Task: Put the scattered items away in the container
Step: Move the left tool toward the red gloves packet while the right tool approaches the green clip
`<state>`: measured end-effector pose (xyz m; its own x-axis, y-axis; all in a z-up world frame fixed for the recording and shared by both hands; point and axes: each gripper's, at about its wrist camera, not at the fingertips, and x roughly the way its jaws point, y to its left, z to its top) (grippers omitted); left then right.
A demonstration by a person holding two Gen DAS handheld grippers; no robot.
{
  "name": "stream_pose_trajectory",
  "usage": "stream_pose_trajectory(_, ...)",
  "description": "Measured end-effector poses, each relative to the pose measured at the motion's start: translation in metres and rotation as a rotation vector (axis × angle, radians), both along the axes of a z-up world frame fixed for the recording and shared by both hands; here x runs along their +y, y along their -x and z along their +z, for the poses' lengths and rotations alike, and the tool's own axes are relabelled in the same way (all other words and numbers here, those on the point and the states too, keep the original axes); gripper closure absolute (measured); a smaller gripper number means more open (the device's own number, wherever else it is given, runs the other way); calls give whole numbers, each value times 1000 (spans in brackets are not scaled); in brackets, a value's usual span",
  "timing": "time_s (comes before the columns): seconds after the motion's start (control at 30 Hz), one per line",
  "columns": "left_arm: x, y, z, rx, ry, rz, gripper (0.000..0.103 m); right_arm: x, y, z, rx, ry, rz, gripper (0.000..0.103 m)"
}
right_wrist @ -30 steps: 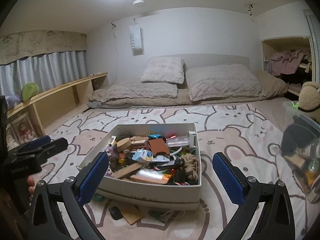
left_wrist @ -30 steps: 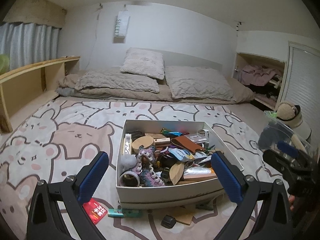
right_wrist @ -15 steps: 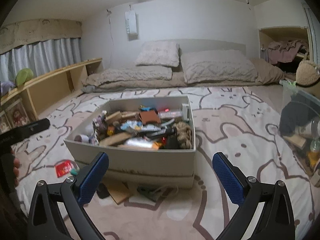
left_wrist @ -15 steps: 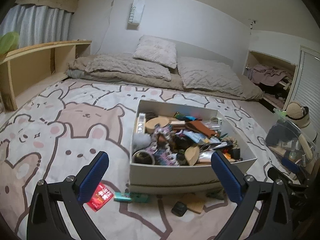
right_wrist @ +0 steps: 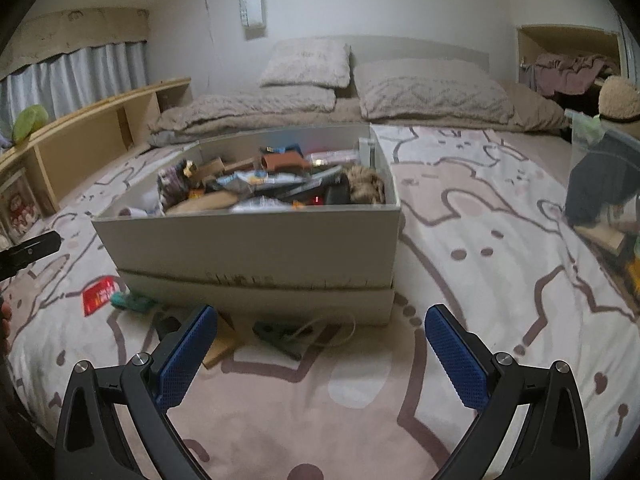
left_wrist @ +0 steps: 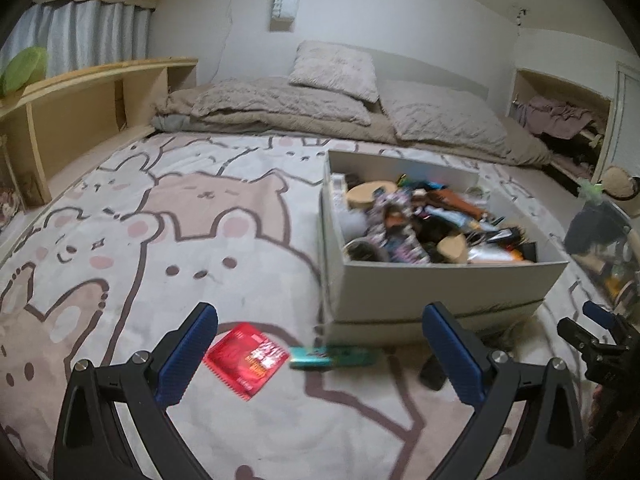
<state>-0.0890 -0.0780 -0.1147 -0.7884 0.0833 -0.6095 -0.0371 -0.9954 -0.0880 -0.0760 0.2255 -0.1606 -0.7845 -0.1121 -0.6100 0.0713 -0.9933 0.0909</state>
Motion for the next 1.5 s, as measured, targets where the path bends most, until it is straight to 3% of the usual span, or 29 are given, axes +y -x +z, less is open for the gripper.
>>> stream_pose_trajectory(0.37,-23,18,-50,-121,78,-1,0,-6,13,-37,-124,-41,-10,0)
stream_pose_trajectory(0.63,-26,33,-80,-193,147,-36,0,-15,25,-64,-233,-137,-22,0)
stream_pose_trajectory(0.93,-35,48,-105,-290,132,-39,0,-18,30,-73,-249,-144,-20,0)
stream_pose_trajectory(1.5,-28,55,-114,-309,189,-37,0,-51,50,-80,-271,-196,-18,0)
